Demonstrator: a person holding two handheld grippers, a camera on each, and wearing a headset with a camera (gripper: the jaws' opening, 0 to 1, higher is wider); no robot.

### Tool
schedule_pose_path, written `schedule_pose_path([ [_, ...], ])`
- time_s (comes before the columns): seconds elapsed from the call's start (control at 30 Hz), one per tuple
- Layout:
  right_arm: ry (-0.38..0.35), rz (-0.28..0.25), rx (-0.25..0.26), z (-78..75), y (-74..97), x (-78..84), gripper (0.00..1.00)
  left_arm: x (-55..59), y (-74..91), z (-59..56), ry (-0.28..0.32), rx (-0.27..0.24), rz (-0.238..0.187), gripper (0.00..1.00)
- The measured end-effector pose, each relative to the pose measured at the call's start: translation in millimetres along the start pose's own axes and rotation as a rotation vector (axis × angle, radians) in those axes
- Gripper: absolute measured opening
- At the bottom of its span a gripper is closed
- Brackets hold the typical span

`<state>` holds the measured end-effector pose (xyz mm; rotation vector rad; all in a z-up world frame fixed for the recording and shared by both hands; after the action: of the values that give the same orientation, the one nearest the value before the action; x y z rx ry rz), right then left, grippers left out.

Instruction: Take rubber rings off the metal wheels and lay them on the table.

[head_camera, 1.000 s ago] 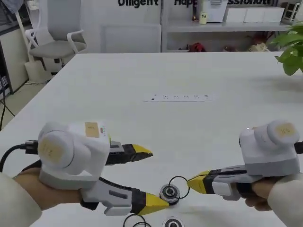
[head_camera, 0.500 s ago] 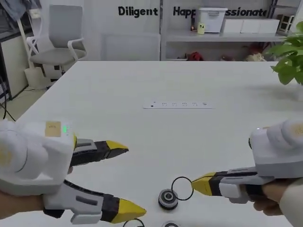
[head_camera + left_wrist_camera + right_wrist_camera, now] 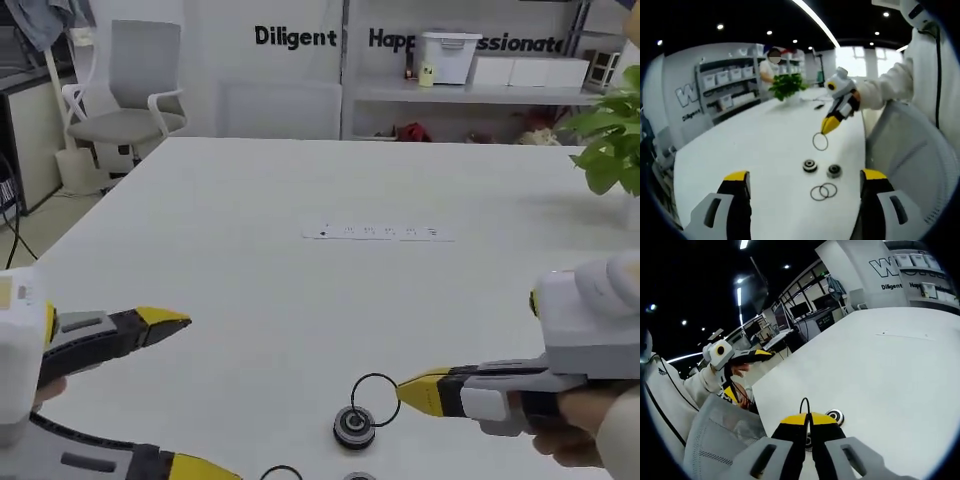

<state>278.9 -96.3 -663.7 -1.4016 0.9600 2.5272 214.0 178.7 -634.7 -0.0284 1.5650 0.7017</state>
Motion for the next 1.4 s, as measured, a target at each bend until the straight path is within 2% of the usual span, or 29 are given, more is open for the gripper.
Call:
schedule_pose_path([
  [0.2,0.011,0.007,-0.025,13.1,-4.4,-3.0,0.0,10.4,8.8,-2.8,0.04,-0.044,-0.012,1.0],
  [0.33,0.014,0.013,-0.045,20.8,-8.1,-3.5,0.0,16.0,12.3,-4.4,0.065,-0.073,-0.027,1.0],
  [0.73,0.029,0.046,-0.102,34.8,-22.9,-1.3,0.0,32.2,4.6,-21.1,0.116,-0.065,-0.025,1.0],
  [1.03,0.046,0.08,-0.142,47.4,-38.4,3.4,0.0,39.2,9.9,-24.8,0.14,-0.077,-0.036,1.0],
  [1.4,0.077,0.148,-0.189,65.7,-66.2,17.2,0.0,45.3,14.7,-29.8,0.163,-0.092,-0.049,1.0],
])
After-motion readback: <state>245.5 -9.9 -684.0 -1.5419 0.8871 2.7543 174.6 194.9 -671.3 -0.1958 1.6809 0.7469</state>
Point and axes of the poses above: the centre of the closed fingertips' face, and the gripper's own axes: y roughly backward along the fingers, z roughly to its left, x roughly out of its underside, the point moved 9 cm from there along y, roughly backward along the fingers, and after that the axes turned 7 degrees about x, right-handed, at the moved point
